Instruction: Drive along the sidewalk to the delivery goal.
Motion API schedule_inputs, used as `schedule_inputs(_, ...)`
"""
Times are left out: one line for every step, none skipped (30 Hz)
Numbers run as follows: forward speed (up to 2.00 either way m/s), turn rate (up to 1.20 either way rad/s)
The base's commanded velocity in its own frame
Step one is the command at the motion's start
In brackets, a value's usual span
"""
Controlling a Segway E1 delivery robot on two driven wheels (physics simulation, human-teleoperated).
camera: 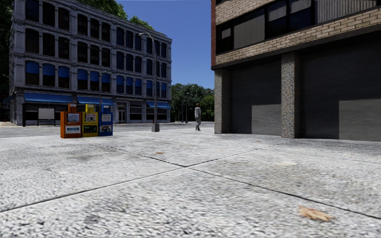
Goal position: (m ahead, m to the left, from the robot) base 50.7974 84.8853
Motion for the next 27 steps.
schedule_inputs(2.00,0.00)
schedule_inputs(2.00,0.00)
schedule_inputs(2.00,0.00)
schedule_inputs(2.00,0.00)
schedule_inputs(2.00,0.00)
schedule_inputs(2.00,0.00)
schedule_inputs(2.00,0.00)
schedule_inputs(2.00,0.00)
schedule_inputs(2.00,0.00)
schedule_inputs(2.00,0.00)
schedule_inputs(2.00,0.00)
schedule_inputs(2.00,0.00)
schedule_inputs(2.00,0.00)
schedule_inputs(2.00,0.00)
schedule_inputs(2.00,0.00)
schedule_inputs(2.00,0.00)
schedule_inputs(2.00,0.00)
schedule_inputs(2.00,0.00)
schedule_inputs(2.00,0.00)
schedule_inputs(2.00,0.00)
schedule_inputs(2.00,0.00)
schedule_inputs(2.00,0.00)
schedule_inputs(2.00,0.00)
schedule_inputs(2.00,0.00)
schedule_inputs(2.00,0.00)
schedule_inputs(2.00,0.00)
schedule_inputs(2.00,0.00)
